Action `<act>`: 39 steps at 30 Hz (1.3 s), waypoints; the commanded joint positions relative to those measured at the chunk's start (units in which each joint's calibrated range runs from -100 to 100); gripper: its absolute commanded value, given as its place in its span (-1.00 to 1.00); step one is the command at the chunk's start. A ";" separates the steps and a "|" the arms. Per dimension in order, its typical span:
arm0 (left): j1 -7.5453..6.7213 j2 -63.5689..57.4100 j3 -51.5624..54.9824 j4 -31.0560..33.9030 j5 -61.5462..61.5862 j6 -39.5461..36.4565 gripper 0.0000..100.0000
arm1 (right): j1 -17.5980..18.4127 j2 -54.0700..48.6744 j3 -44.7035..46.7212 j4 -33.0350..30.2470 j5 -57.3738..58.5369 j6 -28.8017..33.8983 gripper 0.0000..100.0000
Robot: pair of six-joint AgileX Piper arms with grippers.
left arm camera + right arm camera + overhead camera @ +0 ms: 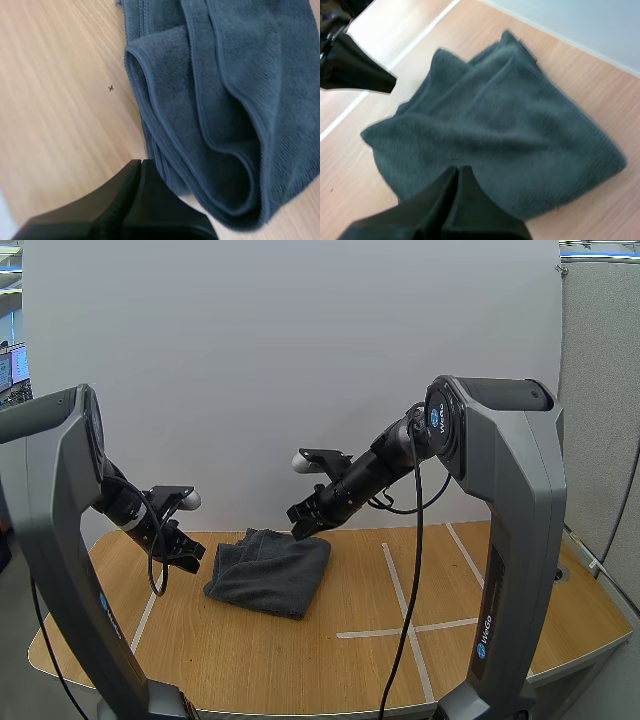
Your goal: Fold the towel
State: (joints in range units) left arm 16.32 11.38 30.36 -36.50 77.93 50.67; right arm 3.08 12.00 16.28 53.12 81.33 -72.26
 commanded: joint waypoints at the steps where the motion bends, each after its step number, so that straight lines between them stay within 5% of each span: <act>1: -0.39 9.12 -7.34 -5.51 7.10 0.99 -1.00 | 0.92 -4.03 7.78 -2.42 2.77 0.75 -1.00; 6: -1.26 10.92 -8.75 -5.07 7.34 0.94 -1.00 | 0.93 -5.16 9.24 -2.42 2.93 0.75 -1.00; 15: -5.44 11.39 -8.75 -5.80 8.51 1.35 -1.00 | 0.93 -5.69 9.38 -3.19 3.90 1.08 -1.00; 29: -5.67 14.40 -8.75 -5.76 1.24 1.35 -1.00 | 2.91 1.94 9.38 -2.40 -3.66 0.86 -1.00; 39: -5.67 16.23 -7.67 -1.19 12.80 -0.88 -1.00 | 4.83 4.97 9.38 -5.82 -6.20 1.95 -1.00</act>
State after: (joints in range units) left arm 10.89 24.43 21.99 -41.46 79.27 51.40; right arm 5.49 13.67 25.42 50.39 78.50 -71.34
